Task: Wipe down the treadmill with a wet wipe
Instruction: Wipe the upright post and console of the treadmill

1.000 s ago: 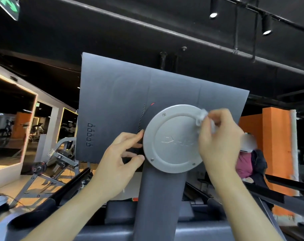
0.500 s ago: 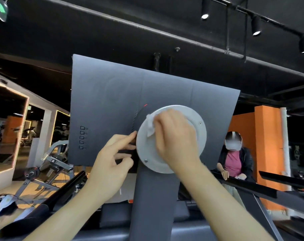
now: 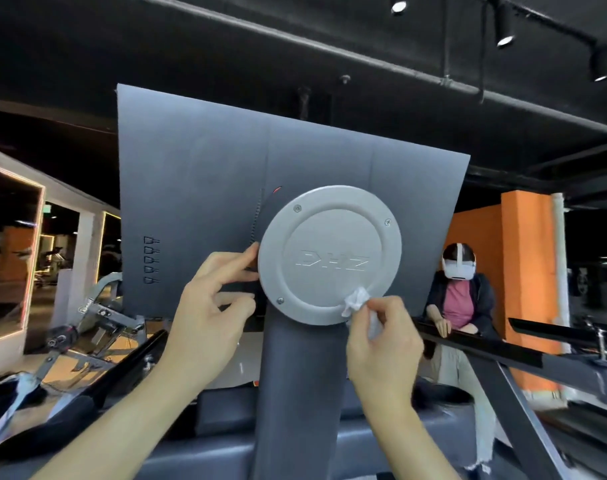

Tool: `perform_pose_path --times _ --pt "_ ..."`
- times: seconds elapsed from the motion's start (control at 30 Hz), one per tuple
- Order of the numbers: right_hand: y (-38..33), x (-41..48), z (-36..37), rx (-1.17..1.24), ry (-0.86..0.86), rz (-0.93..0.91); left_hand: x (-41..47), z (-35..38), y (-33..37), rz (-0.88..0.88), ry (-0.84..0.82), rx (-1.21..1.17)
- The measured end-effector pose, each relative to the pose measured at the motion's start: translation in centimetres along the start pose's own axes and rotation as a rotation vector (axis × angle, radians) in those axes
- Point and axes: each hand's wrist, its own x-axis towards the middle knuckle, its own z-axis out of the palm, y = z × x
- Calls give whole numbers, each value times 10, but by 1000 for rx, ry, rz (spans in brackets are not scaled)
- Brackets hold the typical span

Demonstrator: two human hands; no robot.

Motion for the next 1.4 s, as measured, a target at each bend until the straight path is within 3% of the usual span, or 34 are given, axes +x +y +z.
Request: perform_pose_path --times 0.07,0.2,0.33,0.47,0.6,0.73,0.83,1.03,1.1,1.17,1.3,1.37,1.4 --pt "-17 -10 10 4 -75 -56 0 -1 1 -21 -22 8" --pt "-70 -3 34 -34 -185 -375 2 -6 3 -26 -62 -14" --pt "-109 49 42 -114 -90 -596 2 -13 5 -51 -117 -4" --pt "-119 106 27 -150 -73 -530 14 -27 7 -65 -116 -3" --pt "-124 116 11 -11 -278 -328 44 -32 30 -64 -4 -84" --pt "-140 114 7 93 -413 -348 74 -20 63 5 -90 -141" --pt "-143 124 2 124 -503 -344 88 -18 76 52 -35 -108" --pt "-139 163 -11 296 -535 -122 111 -42 64 -79 -141 -174" --pt "-140 176 -12 259 -488 -125 120 -45 54 -143 -128 -162" --pt "-140 187 -8 181 -432 -140 128 -42 45 -103 -70 -16" --pt "-137 186 4 -31 -401 -253 130 -25 36 306 69 620" --pt "-132 176 6 -109 -374 -332 124 -17 36 480 134 749" --pt "-128 172 7 -118 -357 -351 123 -14 36 470 142 746"
